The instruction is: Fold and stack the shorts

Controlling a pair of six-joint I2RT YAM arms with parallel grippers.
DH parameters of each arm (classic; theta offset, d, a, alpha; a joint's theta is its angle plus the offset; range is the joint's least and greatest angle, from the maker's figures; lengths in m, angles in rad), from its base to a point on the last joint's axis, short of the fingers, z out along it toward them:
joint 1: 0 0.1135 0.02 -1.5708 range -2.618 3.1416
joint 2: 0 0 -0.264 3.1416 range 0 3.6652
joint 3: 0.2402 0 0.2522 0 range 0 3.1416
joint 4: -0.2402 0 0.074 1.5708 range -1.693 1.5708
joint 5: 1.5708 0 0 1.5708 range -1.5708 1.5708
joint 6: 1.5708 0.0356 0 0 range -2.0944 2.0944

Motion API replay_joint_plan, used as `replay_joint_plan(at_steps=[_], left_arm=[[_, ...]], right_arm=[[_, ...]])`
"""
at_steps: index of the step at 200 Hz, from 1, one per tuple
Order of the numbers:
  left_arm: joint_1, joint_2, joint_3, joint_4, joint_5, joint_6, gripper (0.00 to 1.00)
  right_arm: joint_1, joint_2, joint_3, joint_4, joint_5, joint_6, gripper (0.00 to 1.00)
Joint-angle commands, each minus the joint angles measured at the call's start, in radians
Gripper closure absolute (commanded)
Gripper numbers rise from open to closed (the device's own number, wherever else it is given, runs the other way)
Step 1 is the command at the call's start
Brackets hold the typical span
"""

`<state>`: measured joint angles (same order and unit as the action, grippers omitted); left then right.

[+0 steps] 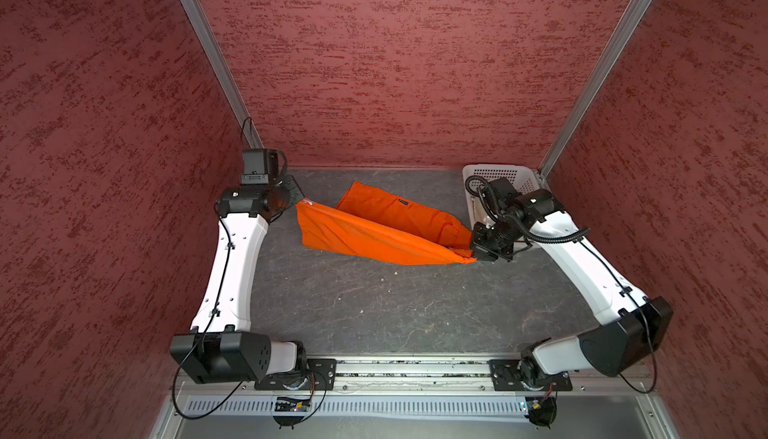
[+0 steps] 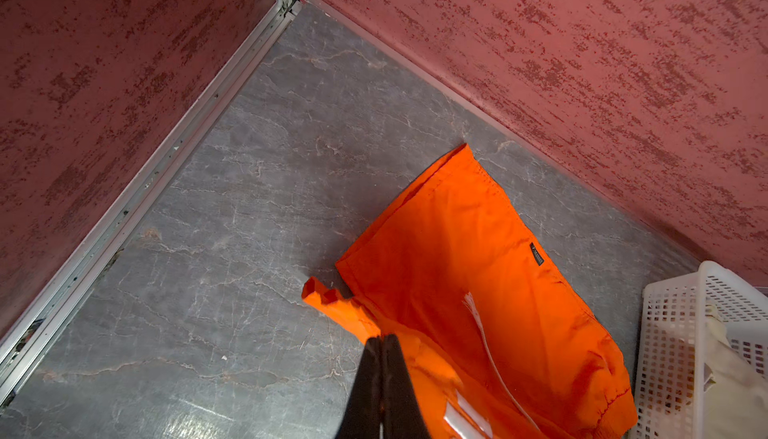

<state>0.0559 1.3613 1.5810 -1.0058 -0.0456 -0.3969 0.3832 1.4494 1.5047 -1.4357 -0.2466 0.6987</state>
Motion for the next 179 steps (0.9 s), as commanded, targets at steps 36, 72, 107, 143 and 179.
replay_joint_plan(at_steps=[36,72,107,143,179], left_arm=[[0.016,-0.106,0.036,0.003,-0.100,0.045,1.00],[0.016,-0.144,0.043,-0.015,-0.094,0.065,1.00],[0.014,-0.076,0.093,0.015,-0.059,0.082,1.00],[-0.003,0.048,0.153,0.037,-0.021,0.096,1.00],[-0.037,0.173,0.208,0.057,-0.024,0.119,1.00]], right_arm=[[-0.018,-0.110,-0.028,-0.149,0.016,0.006,0.99],[-0.018,-0.162,-0.042,-0.148,-0.019,0.025,1.00],[-0.027,-0.130,-0.052,-0.145,-0.011,0.010,0.98],[-0.049,-0.102,-0.146,-0.063,-0.071,-0.014,0.97],[-0.081,-0.062,-0.204,-0.030,-0.084,-0.054,0.97]])
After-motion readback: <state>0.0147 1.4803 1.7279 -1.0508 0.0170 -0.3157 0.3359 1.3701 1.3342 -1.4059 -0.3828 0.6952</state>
